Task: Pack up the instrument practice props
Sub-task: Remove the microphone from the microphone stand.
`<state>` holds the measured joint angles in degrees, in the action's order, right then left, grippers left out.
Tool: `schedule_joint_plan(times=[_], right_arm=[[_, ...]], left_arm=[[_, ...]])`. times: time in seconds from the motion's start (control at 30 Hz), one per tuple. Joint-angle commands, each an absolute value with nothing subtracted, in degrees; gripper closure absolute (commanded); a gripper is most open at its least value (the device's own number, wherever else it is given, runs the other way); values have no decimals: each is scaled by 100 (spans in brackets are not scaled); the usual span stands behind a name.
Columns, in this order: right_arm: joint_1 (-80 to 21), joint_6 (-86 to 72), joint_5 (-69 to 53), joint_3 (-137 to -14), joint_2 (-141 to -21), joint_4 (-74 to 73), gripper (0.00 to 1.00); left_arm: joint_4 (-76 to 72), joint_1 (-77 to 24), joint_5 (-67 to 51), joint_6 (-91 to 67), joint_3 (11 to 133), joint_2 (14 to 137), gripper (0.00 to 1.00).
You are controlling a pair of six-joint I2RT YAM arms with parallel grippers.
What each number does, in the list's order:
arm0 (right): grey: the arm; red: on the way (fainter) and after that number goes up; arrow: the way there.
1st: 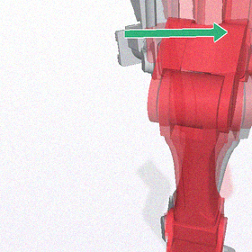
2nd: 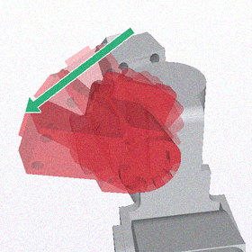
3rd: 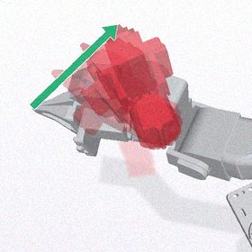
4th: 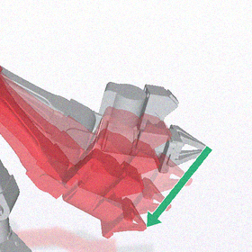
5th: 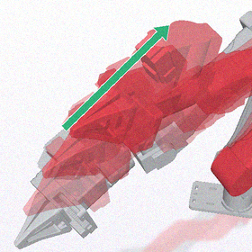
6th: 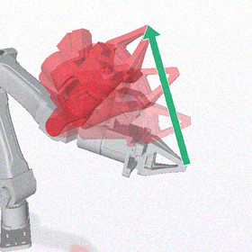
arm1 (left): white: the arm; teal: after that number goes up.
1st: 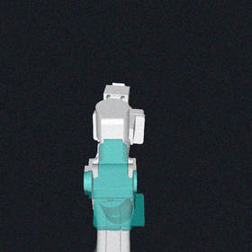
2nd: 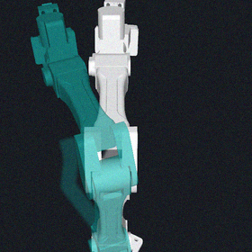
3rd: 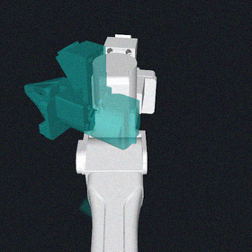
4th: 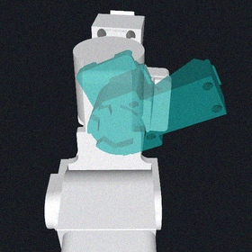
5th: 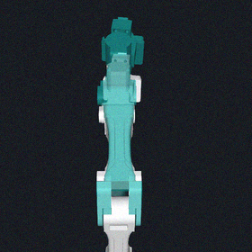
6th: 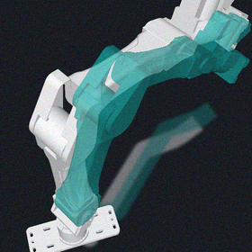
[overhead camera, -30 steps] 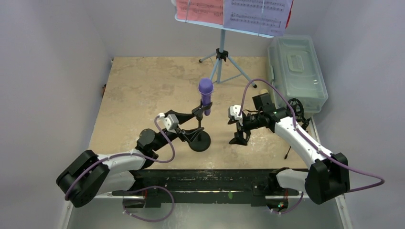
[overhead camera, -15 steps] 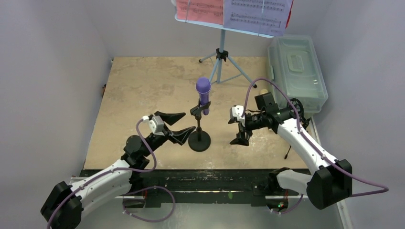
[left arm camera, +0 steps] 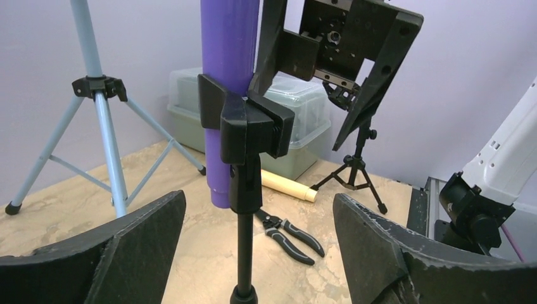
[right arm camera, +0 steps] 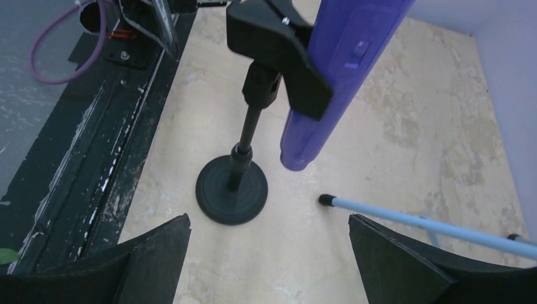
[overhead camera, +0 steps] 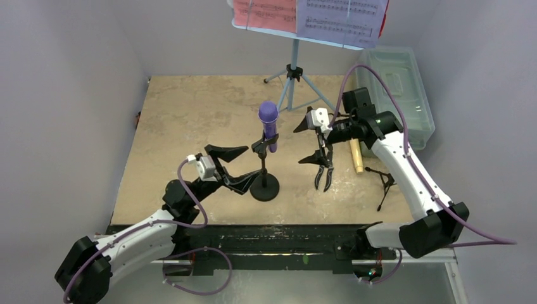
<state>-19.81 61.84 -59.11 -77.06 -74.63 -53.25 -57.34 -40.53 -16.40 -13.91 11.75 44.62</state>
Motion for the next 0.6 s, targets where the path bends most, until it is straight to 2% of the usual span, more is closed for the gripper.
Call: schedule_joint_plan(times=[0.0,0.27,0.57], right_arm=[[-1956,6063,-6512,-8330,-7677,-5575,1],[-2013,4970,-6890,-9004,-8104,-4905,1],[-2548,3836,-7008,-9615,-8514,-4263,1]], left_arm=[[-6128,-4069,-1635,-1166,1620,4579,12],[-6284,-4132,-1552,-1053,1933,4943,10],[-6468,-4419,-1583,-1119,2004,5216,10]])
